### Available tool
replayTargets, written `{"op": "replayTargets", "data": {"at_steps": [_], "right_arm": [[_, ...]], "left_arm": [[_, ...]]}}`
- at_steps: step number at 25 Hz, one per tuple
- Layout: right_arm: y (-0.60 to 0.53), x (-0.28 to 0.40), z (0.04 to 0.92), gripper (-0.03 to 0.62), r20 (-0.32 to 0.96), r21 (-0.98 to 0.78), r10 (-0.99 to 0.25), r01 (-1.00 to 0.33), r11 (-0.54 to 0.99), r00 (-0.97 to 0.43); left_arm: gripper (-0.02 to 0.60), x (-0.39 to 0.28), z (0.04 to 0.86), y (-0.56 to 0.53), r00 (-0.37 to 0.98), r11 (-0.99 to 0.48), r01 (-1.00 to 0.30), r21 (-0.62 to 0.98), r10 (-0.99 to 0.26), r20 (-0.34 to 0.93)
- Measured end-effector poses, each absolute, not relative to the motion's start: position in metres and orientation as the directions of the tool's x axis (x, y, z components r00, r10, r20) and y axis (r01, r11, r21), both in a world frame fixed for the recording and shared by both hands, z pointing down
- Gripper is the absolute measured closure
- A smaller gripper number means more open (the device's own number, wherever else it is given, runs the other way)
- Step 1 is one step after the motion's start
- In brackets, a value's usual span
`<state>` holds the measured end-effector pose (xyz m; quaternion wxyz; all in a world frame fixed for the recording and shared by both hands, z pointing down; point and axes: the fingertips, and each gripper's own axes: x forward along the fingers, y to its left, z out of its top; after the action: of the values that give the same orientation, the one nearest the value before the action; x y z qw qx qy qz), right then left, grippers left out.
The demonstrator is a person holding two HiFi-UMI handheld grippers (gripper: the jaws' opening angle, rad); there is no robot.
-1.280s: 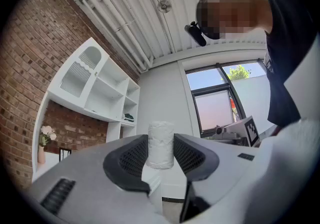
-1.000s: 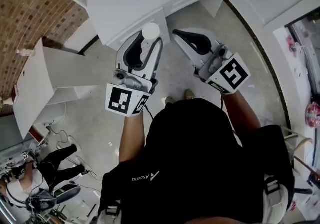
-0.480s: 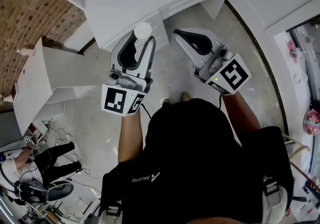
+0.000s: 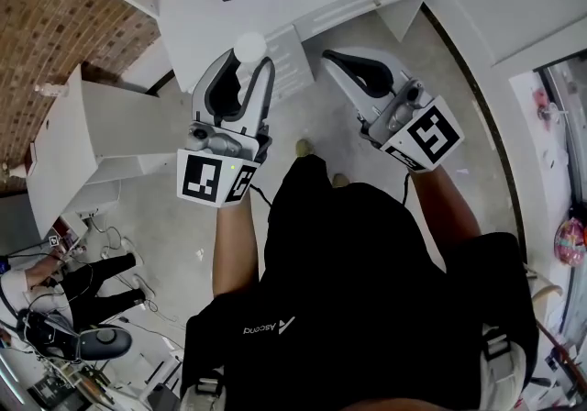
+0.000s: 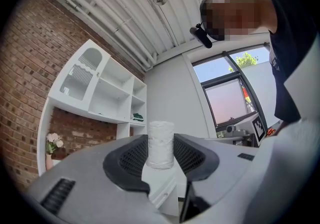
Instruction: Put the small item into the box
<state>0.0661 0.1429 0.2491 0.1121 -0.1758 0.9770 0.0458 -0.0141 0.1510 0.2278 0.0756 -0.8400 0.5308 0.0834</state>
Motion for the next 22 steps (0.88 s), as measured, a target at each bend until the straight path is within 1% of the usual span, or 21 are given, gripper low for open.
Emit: {"op": "replayTargets", "data": {"at_steps": [12, 22], "right_arm": [[0.058, 0.03, 0.258, 0.592, -0.207, 0.067, -0.354, -0.375, 0.925, -0.912], [-0.041, -0.033, 0.267, 0.592, -0.165, 0.062, -0.401, -0.415, 0.908, -0.901]], "left_arm": [[0.423, -0.055, 0.237, 0.061, 0.428, -0.436, -0.9, -0.02, -0.873, -0.233], [0.423, -0.113, 0.25, -0.038, 0.465, -0.471, -0.882, -0.02, -0.862, -0.199]]}}
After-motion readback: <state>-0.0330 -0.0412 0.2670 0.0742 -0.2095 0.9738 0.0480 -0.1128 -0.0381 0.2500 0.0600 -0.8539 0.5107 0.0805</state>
